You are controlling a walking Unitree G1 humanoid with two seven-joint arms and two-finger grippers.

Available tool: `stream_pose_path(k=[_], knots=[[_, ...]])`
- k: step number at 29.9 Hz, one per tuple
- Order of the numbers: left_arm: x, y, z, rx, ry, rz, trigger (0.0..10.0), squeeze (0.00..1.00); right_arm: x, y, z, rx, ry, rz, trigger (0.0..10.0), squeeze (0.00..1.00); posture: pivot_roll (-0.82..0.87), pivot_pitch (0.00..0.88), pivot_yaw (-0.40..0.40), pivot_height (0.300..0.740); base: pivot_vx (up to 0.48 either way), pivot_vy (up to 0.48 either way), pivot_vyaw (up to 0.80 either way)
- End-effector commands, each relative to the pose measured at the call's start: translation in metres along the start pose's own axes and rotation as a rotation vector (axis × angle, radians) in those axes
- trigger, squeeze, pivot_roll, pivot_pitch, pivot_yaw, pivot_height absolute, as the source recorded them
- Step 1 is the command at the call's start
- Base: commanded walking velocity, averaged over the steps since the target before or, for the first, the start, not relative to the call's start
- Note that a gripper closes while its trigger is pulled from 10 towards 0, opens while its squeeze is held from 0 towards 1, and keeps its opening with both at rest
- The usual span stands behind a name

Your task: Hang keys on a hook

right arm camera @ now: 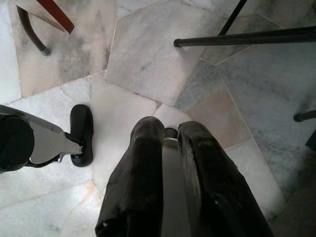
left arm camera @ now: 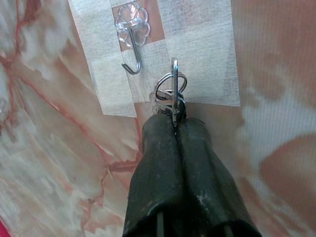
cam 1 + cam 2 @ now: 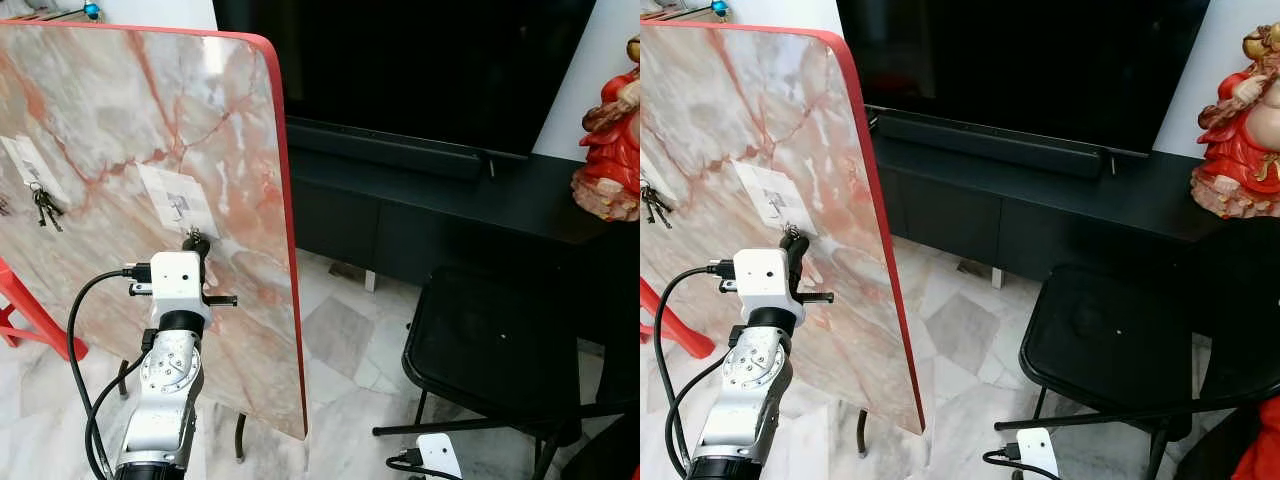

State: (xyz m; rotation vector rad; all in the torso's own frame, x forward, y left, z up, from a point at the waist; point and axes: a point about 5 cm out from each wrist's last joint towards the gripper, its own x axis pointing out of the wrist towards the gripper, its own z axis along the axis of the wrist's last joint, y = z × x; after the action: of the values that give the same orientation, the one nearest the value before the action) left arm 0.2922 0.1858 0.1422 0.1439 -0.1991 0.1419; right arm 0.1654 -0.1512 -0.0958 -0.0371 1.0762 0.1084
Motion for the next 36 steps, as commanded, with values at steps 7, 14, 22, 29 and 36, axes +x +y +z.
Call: stream_pose_path(k=[7,14,22,29,36], knots=[[0.003,0.006,0.012,0.000,-0.049,0.030,10.0,0.00,0.000,0.000,0.002,-0.013,-0.003,0.004,10.0,0.00,-0.04,0.000,0.020,0.716,0.000,0.000,0.00],[0.002,0.012,0.011,-0.016,-0.033,0.063,10.0,0.00,0.000,0.001,0.003,-0.015,-0.003,0.007,10.0,0.00,-0.04,0.000,0.017,0.716,0.000,0.000,0.00],[0.003,0.020,0.010,-0.060,-0.008,0.107,10.0,0.00,0.000,0.000,0.004,-0.019,-0.003,0.008,10.0,0.00,-0.03,0.000,0.014,0.716,0.000,0.000,0.00],[0.008,0.019,0.009,-0.094,0.010,0.096,10.0,0.00,0.000,0.000,0.003,-0.022,-0.002,0.007,10.0,0.00,-0.03,0.000,0.012,0.716,0.000,0.000,0.00],[0.013,0.016,0.009,-0.118,0.023,0.069,10.0,0.00,0.000,0.000,0.003,-0.023,-0.002,0.006,10.0,0.00,-0.03,0.000,0.009,0.716,0.000,0.000,0.00]])
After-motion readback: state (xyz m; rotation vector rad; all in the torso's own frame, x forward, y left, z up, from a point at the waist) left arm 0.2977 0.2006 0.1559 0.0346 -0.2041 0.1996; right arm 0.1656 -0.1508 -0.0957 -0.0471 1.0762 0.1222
